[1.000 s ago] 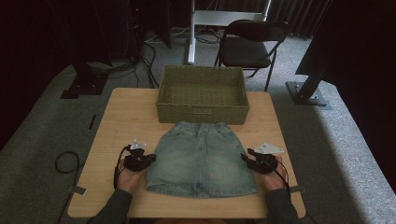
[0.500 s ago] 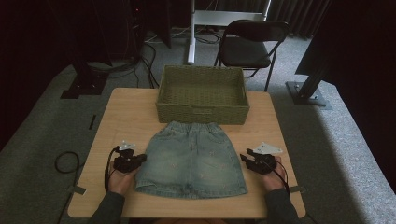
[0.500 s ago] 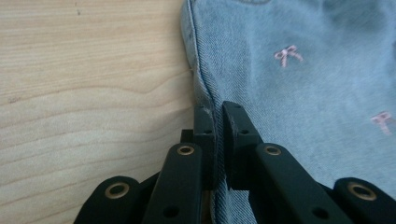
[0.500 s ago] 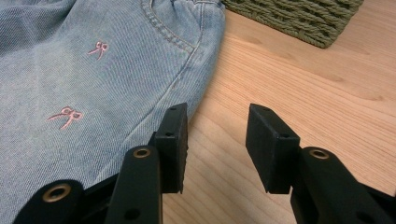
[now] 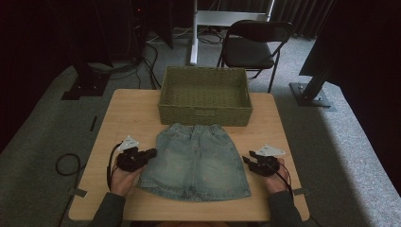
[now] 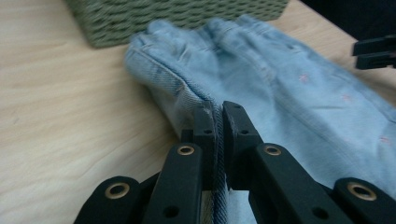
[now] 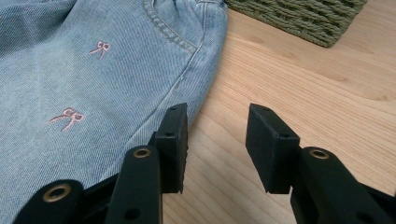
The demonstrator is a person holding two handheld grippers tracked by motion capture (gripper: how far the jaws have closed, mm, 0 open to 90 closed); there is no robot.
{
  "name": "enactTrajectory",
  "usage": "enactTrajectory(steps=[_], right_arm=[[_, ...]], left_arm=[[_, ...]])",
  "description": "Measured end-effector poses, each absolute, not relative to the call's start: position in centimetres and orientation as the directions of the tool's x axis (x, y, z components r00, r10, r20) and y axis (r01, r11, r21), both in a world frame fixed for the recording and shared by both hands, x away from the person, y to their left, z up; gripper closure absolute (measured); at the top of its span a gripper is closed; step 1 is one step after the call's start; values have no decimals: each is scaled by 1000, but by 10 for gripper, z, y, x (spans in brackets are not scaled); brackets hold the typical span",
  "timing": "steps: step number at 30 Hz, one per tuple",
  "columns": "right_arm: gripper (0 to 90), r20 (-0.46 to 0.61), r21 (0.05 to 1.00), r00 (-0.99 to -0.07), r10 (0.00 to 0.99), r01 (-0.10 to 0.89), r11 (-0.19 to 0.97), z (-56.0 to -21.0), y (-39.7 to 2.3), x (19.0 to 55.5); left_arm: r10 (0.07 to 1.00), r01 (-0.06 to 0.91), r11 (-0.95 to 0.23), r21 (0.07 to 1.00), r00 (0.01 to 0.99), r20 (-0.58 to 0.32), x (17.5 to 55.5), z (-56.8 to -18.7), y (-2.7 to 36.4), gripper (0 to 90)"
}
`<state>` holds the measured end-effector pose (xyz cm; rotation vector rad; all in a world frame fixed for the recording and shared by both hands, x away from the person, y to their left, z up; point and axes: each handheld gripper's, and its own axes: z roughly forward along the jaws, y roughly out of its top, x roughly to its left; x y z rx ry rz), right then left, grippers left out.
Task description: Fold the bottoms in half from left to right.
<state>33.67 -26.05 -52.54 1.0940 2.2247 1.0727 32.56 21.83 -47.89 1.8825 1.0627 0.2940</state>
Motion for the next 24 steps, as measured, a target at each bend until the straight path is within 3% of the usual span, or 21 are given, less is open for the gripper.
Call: enactTrajectory(steps=[24], right_arm=[[594,-44,793,-598,800,466,392,-526,-259,337]], left_arm=[[623,473,-274,837,751,-220,349,-438,154,856]])
